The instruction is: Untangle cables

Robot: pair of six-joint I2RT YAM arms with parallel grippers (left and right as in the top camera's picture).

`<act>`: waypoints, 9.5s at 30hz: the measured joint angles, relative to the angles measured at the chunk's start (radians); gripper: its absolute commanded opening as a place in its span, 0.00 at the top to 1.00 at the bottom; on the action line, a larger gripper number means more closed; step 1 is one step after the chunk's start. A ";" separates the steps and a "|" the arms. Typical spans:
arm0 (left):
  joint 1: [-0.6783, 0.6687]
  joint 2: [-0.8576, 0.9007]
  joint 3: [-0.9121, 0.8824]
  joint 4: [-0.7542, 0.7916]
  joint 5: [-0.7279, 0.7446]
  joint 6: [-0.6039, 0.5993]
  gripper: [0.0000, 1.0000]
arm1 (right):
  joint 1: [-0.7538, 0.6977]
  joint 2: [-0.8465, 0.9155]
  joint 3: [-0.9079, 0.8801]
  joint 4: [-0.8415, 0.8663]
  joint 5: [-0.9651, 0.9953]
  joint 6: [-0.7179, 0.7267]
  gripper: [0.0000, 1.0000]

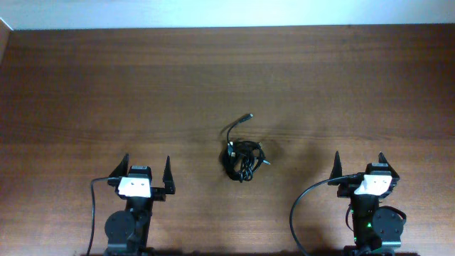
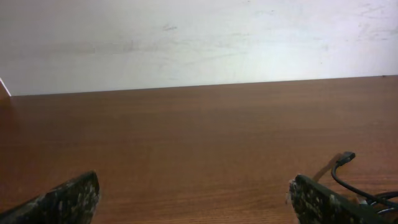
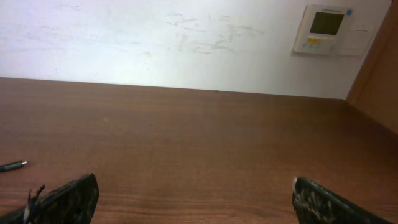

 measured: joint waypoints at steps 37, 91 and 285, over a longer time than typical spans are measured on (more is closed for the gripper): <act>0.000 0.000 0.000 0.000 0.000 0.000 0.01 | 0.000 0.000 0.000 0.000 0.000 0.000 0.01; 0.000 0.000 0.000 0.000 0.000 0.000 0.01 | 0.000 0.000 0.000 0.000 0.000 0.000 0.01; -0.378 1.171 0.838 -0.815 0.293 -0.569 0.41 | 0.506 0.784 0.782 -0.921 -0.317 1.154 0.48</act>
